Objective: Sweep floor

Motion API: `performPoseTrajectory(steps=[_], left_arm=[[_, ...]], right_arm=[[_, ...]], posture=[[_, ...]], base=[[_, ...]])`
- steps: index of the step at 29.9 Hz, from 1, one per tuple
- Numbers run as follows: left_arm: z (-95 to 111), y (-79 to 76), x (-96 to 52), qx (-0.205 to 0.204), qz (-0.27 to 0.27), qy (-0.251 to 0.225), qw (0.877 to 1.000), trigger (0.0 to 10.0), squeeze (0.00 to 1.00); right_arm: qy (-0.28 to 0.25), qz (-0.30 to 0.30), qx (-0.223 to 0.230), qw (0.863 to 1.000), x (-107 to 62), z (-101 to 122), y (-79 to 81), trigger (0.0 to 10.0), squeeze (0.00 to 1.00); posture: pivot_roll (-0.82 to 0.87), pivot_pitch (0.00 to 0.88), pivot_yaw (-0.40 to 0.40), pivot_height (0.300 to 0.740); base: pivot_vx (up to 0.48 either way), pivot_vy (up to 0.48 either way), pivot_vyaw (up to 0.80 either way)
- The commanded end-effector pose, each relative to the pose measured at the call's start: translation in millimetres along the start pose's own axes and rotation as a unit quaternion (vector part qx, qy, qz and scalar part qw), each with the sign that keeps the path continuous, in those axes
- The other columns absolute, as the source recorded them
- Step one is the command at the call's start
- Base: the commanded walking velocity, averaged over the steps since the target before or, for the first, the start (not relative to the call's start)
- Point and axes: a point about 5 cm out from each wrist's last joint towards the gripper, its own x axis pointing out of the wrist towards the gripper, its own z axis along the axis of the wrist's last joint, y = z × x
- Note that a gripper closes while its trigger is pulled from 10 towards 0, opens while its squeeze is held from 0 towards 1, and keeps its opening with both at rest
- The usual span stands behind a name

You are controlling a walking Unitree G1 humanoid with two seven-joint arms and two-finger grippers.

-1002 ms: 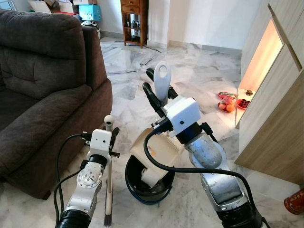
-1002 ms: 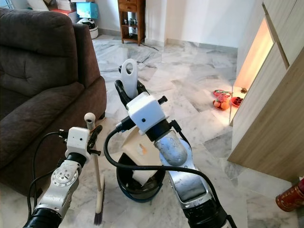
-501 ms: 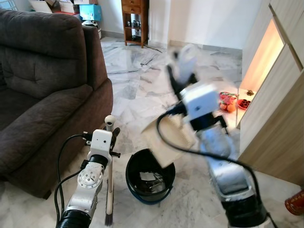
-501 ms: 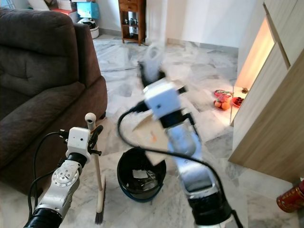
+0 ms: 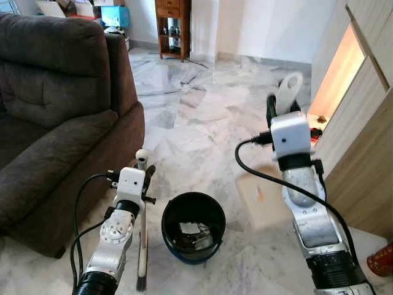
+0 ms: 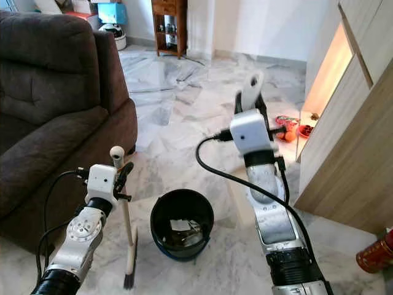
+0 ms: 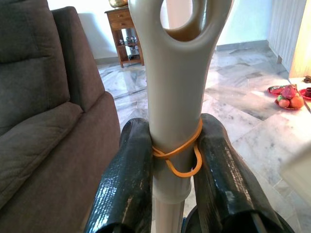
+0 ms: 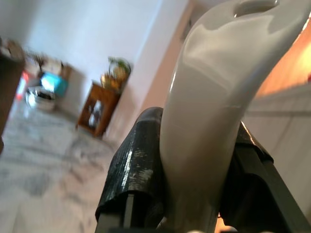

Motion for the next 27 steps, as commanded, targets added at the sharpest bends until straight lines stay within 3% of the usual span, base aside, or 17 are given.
performPoseTrajectory(steps=[1, 13, 27], left_arm=[[8, 3.4, 1.3, 0.002, -0.004, -0.02, 1.0, 10.0, 0.0], [2, 7.9, -9.4, -0.003, -0.007, -0.01, 1.0, 10.0, 0.0], [2, 5.1, -12.1, -0.015, -0.01, -0.016, 1.0, 10.0, 0.0]], right_arm=[[-0.01, -0.015, -0.002, 1.0, 0.5, -5, -5.3, 10.0, 0.0], [0.07, -0.016, 0.017, 0.997, -15.5, -51, 6.8, 10.0, 0.0], [0.1, -0.021, 0.04, 0.994, -23.2, -70, 12.2, 10.0, 0.0]], posture=[[0.1, 0.0, 0.008, 0.74], [0.1, 0.0, 0.011, 0.74], [0.11, 0.0, 0.015, 0.74]], base=[[0.0, 0.0, 0.0], [0.0, 0.0, 0.0], [0.0, 0.0, 0.0]])
